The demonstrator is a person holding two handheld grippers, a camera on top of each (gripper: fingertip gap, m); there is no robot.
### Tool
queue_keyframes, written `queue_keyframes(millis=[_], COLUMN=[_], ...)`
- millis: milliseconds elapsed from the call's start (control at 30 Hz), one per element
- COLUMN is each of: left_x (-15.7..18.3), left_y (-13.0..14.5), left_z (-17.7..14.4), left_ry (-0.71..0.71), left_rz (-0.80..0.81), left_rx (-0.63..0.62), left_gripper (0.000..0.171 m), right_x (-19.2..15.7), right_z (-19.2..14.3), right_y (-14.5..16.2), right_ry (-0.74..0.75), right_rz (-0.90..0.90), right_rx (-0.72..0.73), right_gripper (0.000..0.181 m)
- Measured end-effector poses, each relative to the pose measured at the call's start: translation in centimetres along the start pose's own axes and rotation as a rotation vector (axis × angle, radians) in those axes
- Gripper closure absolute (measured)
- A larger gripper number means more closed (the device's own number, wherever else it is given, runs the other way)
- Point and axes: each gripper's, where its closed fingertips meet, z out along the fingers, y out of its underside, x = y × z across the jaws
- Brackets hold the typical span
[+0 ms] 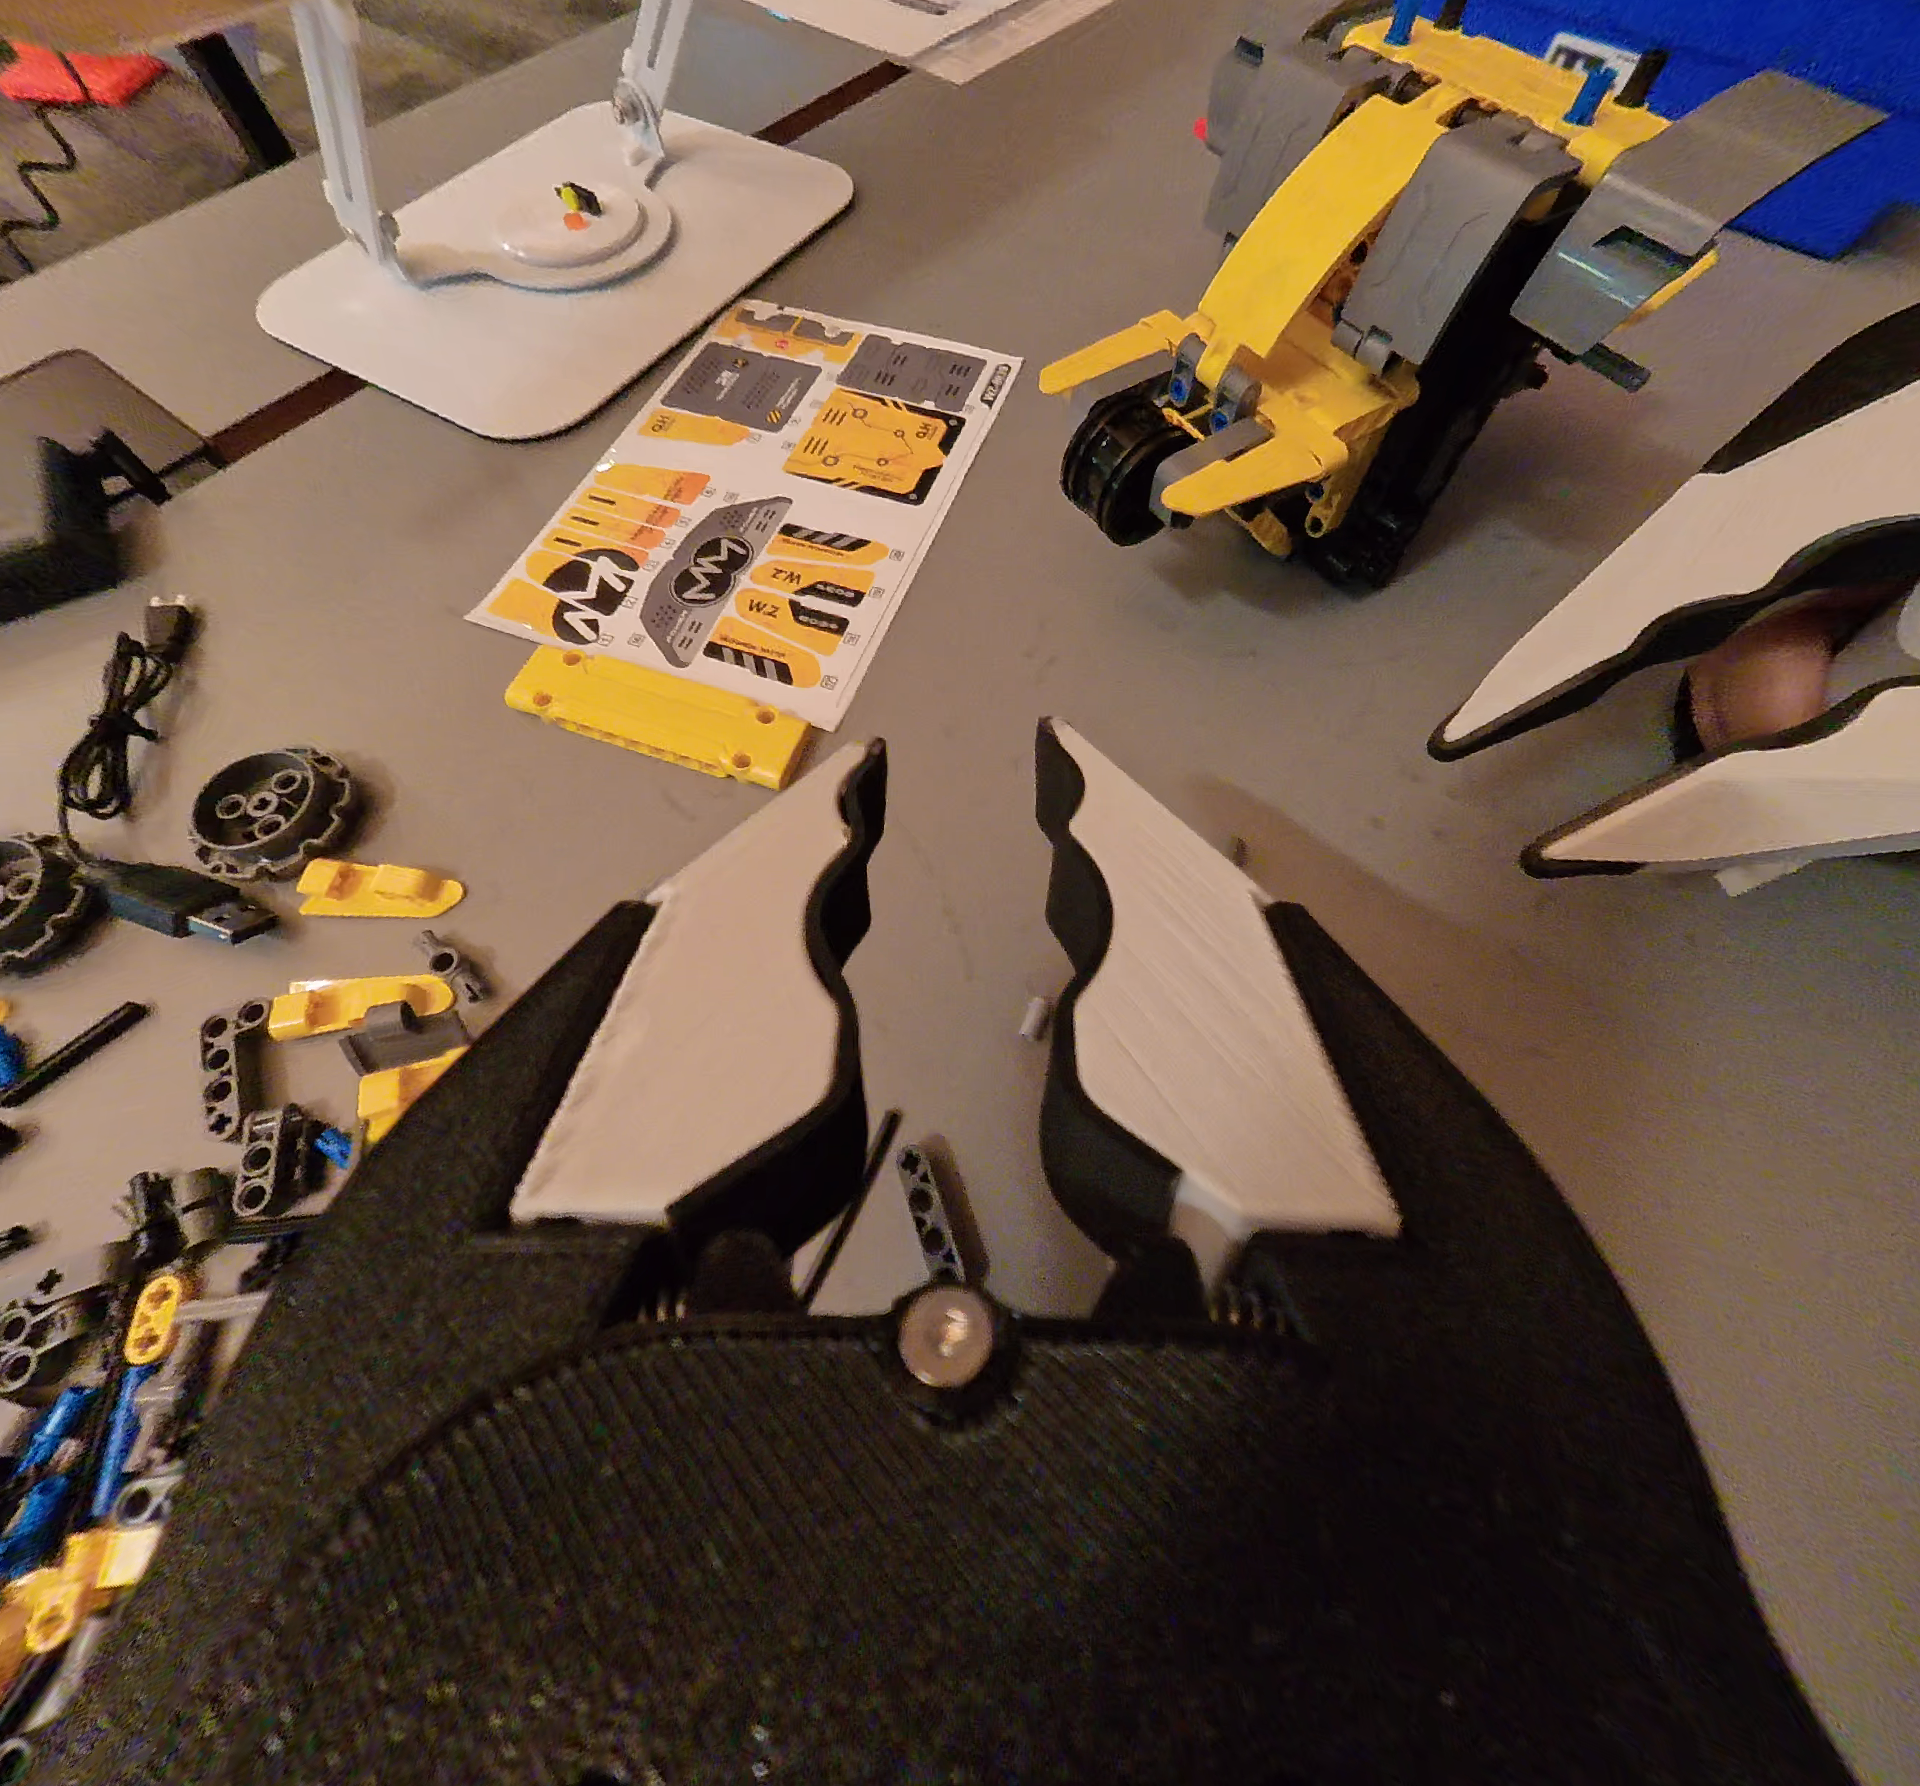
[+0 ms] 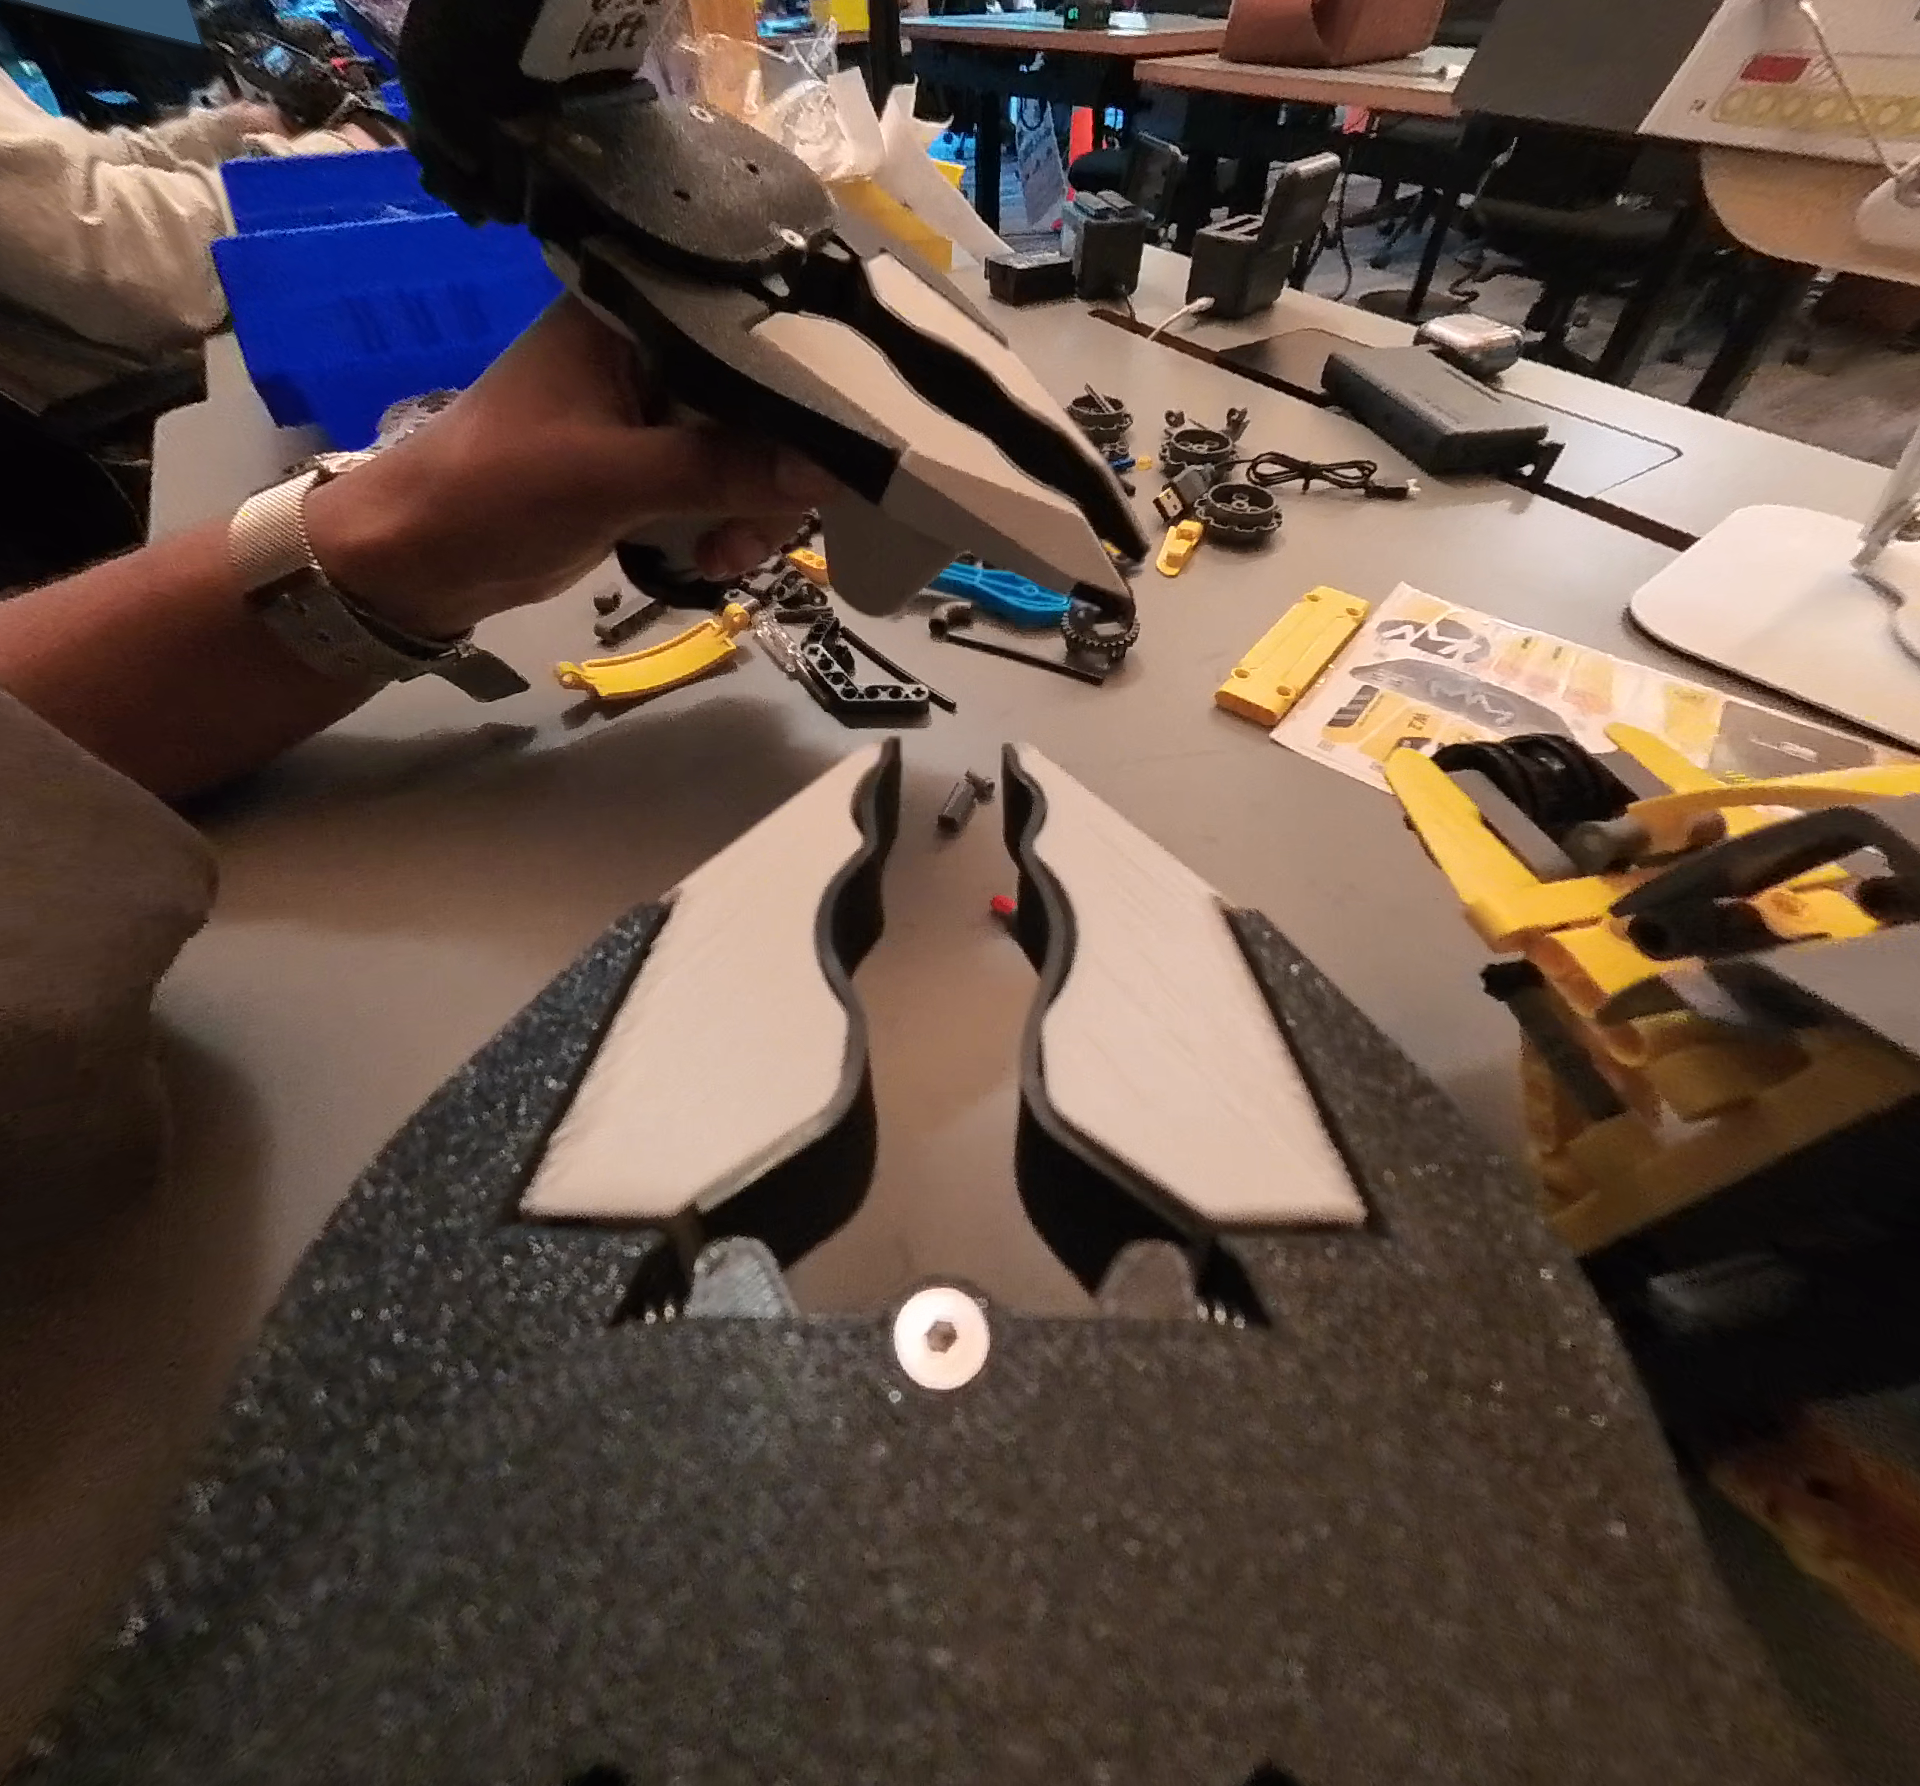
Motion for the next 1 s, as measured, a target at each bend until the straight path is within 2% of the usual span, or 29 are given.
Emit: queue_keyframes(millis=[267, 367, 467, 600, 1000], left_x=[-3.7, -4.9, -4.9, -4.3, -4.0], left_y=[0.6, 0.2, -0.5, -0.5, -1.0], left_z=[-0.7, -1.6, -2.1, -1.8, -2.0], left_ry=[-0.126, -0.149, -0.124, -0.088, -0.105], left_rz=[-0.032, -0.071, -0.109, -0.12, -0.081], left_rx=[0.008, 0.05, 0.109, 0.106, 0.114], left_gripper=[0.139, 0.138, 0.137, 0.135, 0.134], right_x=[0.1, 0.5, 1.1, 1.6, 0.9], right_z=[-0.6, -0.9, -1.1, -1.2, -0.6], right_y=[-0.5, -0.7, -0.8, -0.8, -0.4], right_ry=[-0.023, -0.034, -0.046, -0.054, -0.043], right_rz=[0.03, 0.071, 0.134, 0.182, 0.113], right_rx=[0.043, 0.061, 0.078, 0.088, 0.04], right_gripper=[0.157, 0.156, 0.155, 0.155, 0.155])
